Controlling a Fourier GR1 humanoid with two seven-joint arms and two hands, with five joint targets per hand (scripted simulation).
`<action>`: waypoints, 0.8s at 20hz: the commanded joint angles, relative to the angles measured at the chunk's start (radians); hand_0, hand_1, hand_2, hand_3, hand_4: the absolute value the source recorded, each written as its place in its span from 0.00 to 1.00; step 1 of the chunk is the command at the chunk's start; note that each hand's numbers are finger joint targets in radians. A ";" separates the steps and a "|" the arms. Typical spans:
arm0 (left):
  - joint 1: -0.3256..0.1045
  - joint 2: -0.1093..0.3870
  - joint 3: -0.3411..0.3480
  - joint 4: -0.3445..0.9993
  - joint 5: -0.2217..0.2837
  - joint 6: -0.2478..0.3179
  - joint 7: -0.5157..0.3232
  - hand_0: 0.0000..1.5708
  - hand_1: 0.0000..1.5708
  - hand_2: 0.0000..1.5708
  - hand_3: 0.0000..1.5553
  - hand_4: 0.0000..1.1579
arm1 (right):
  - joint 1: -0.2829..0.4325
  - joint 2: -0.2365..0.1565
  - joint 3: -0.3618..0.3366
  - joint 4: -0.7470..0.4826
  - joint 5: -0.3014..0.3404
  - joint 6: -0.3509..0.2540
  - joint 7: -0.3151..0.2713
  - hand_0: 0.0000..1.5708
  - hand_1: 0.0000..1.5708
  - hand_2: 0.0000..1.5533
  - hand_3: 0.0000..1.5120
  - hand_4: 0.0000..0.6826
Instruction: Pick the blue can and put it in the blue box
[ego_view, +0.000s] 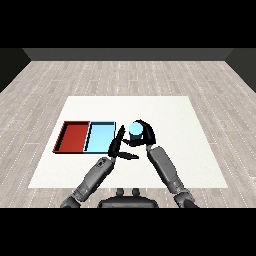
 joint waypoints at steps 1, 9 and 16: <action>-0.008 0.000 0.031 0.007 -0.010 -0.023 -0.008 0.00 0.00 0.00 0.00 0.00 | -0.034 0.001 0.065 0.048 -0.047 -0.065 -0.036 0.91 0.91 0.94 0.91 0.81; -0.061 0.000 -0.046 0.143 0.092 0.019 -0.090 0.00 0.00 0.00 0.00 0.00 | -0.083 0.001 0.026 0.139 -0.084 -0.008 -0.093 0.90 0.90 0.94 0.90 0.82; -0.094 0.000 -0.025 0.086 0.061 0.025 0.018 0.00 0.00 0.00 0.00 0.00 | -0.016 0.001 0.097 -0.004 -0.082 -0.059 -0.033 0.91 0.91 0.94 0.92 0.80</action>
